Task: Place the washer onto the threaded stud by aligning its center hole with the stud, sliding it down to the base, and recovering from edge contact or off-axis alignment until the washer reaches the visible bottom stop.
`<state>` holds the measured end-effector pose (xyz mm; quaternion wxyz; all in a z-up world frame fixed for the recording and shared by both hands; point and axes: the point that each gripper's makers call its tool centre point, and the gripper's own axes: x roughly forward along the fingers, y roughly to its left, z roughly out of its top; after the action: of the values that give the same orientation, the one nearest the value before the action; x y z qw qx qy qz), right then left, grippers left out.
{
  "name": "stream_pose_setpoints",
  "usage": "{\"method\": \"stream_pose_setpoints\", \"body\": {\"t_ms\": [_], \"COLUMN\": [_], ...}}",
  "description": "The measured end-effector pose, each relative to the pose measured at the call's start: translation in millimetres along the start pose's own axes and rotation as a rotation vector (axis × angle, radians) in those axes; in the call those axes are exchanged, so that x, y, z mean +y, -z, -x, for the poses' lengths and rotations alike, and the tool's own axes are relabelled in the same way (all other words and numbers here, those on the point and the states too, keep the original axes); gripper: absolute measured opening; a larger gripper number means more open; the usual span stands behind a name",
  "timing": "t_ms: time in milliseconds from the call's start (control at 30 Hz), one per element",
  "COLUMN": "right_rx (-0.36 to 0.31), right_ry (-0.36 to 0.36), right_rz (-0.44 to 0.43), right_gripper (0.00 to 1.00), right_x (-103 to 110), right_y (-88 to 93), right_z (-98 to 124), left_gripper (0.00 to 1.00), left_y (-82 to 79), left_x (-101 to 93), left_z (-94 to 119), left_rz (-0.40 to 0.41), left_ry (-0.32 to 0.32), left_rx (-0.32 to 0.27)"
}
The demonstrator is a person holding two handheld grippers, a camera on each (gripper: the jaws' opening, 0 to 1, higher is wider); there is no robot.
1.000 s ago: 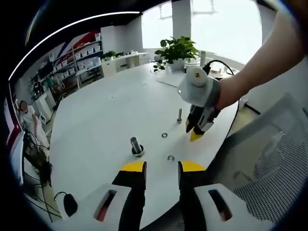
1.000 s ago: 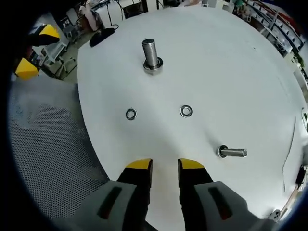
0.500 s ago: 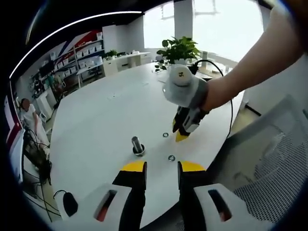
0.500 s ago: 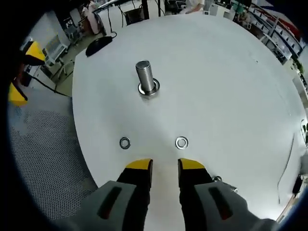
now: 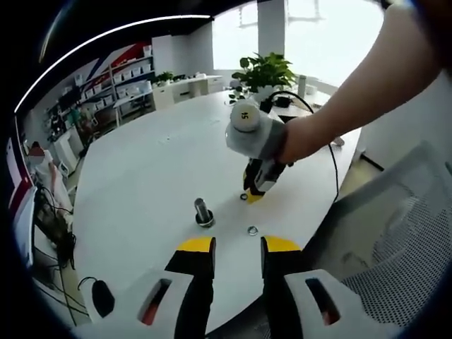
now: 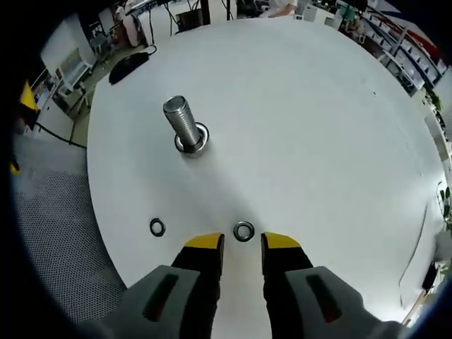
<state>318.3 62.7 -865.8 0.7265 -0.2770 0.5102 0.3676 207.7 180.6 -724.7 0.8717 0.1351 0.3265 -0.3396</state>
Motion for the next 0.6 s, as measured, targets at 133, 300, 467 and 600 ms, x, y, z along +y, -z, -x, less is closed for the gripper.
{"method": "stream_pose_setpoints", "body": {"t_ms": [133, 300, 467, 600], "right_rx": [0.007, -0.003, 0.000, 0.004], "right_ry": [-0.015, -0.026, -0.035, -0.048], "right_rz": [0.006, 0.022, 0.049, 0.069], "right_gripper": [0.23, 0.22, 0.18, 0.17], "right_x": [4.2, 5.5, 9.1, 11.7], "right_y": [0.6, -2.6, -2.3, -0.5], "right_z": [-2.7, -4.4, -3.3, -2.5], "left_gripper": [0.23, 0.23, 0.23, 0.23], "left_y": [0.5, 0.9, -1.2, 0.6], "left_x": [-1.1, 0.2, 1.7, 2.0], "left_z": [-0.2, -0.2, 0.8, 0.5], "left_rz": [-0.004, 0.002, 0.013, 0.012], "left_ry": [0.002, 0.000, -0.004, -0.005], "left_rx": [0.004, 0.005, -0.008, -0.001]}}
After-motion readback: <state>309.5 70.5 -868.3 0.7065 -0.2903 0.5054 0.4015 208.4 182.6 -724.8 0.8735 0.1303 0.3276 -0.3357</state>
